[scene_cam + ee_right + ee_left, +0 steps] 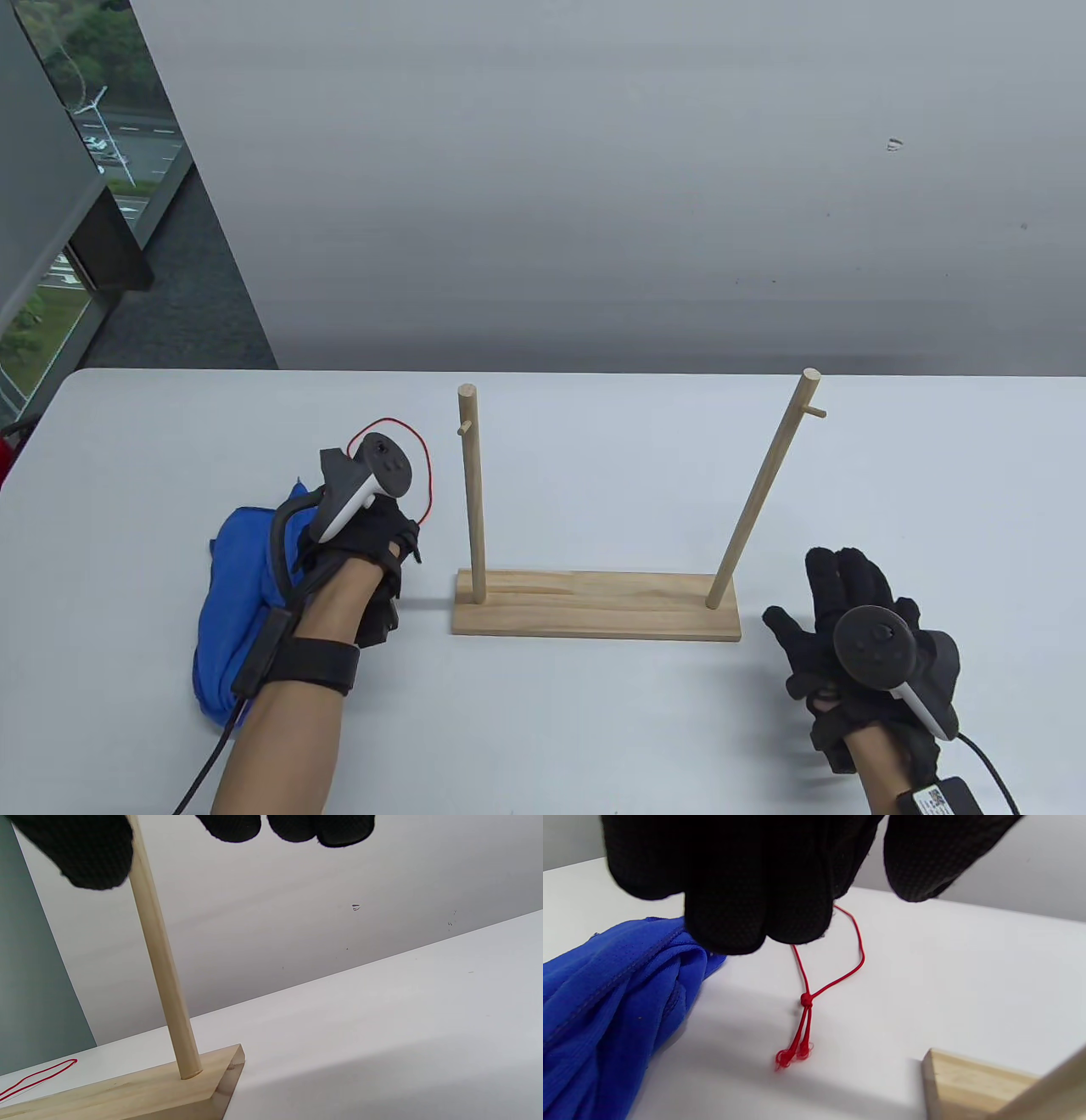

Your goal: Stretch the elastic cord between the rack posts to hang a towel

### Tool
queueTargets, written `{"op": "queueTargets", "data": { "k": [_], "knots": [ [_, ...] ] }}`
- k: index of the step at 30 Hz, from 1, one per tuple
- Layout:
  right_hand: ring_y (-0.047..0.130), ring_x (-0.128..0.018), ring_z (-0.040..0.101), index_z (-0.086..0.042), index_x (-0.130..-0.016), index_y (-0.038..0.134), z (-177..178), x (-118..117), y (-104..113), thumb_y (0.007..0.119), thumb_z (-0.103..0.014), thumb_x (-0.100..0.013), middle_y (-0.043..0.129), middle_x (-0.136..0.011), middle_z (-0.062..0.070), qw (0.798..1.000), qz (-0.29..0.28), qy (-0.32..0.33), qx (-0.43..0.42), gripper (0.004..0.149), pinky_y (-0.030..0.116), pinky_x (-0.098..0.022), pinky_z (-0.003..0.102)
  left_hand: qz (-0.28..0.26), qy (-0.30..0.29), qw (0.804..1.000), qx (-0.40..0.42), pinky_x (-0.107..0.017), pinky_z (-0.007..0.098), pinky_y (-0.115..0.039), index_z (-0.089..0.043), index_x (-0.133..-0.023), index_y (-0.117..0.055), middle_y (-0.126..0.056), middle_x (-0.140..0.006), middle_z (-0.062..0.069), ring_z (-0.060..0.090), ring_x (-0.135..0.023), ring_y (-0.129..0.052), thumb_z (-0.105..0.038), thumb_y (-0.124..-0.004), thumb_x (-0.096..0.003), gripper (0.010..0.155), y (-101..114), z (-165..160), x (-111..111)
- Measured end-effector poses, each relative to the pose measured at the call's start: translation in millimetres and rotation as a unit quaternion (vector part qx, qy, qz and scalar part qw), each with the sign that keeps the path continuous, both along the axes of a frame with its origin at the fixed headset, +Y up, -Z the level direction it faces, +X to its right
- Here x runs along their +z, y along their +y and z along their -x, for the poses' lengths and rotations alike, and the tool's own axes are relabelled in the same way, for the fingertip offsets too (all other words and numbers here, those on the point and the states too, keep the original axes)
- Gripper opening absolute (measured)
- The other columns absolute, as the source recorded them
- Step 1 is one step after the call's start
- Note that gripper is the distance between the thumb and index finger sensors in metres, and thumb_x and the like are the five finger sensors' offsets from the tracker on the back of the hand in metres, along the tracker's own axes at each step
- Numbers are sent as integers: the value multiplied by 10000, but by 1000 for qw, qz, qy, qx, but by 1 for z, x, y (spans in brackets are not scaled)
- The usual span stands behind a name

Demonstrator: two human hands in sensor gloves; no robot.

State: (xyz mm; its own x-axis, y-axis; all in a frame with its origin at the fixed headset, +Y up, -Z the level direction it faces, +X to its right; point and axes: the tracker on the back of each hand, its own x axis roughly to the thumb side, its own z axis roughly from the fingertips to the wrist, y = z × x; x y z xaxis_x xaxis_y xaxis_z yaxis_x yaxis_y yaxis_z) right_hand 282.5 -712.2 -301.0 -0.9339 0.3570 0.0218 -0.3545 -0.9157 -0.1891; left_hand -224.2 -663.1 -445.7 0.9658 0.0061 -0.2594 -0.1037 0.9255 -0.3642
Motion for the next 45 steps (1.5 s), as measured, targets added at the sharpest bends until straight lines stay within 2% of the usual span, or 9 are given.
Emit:
{"op": "queueTargets", "data": {
  "k": [5, 9, 15, 26, 45],
  "knots": [
    [385, -1024, 454, -191, -1044, 333, 0, 0, 0, 711, -615, -443, 272, -1086, 189, 1000, 7, 0, 0, 827, 281, -604, 773, 70, 15, 996, -47, -307, 428, -910, -159, -848, -873, -1068, -445, -66, 245, -301, -1115, -559, -886, -414, 590, -23, 0, -25],
    [381, -1025, 454, -190, -1044, 335, 1, 0, 1, 711, -615, -444, 272, -1087, 190, 1000, 9, 0, 2, 827, 279, -604, 773, 123, 35, 989, -71, -228, 390, -923, -142, -833, -872, -1042, -333, -122, 188, -189, -1106, -566, -887, -412, 598, -41, 0, -37],
    [379, -1027, 452, -190, -1044, 339, 0, 1, 2, 711, -614, -444, 274, -1088, 187, 1000, 7, -2, 2, 824, 278, -604, 773, 154, 55, 982, -97, -187, 368, -925, -124, -845, -851, -1015, -273, -155, 154, -135, -1095, -607, -868, -407, 652, -61, 3, -44],
    [377, -1029, 451, -190, -1043, 347, 1, 0, 2, 711, -614, -444, 277, -1089, 184, 1000, 10, -2, 3, 820, 279, -605, 772, 167, 64, 978, -110, -175, 363, -922, -121, -827, -858, -1005, -250, -162, 146, -119, -1088, -567, -835, -437, 592, -89, 5, -45],
    [372, -1032, 449, -190, -1044, 346, 2, 0, 1, 708, -615, -445, 274, -1090, 185, 1000, 21, -5, 6, 819, 278, -605, 772, 98, 24, 986, -131, -141, 359, -917, -110, -695, -921, -986, -143, -177, 134, -56, -1070, -484, -864, -451, 451, -95, 3, -46]
  ]
}}
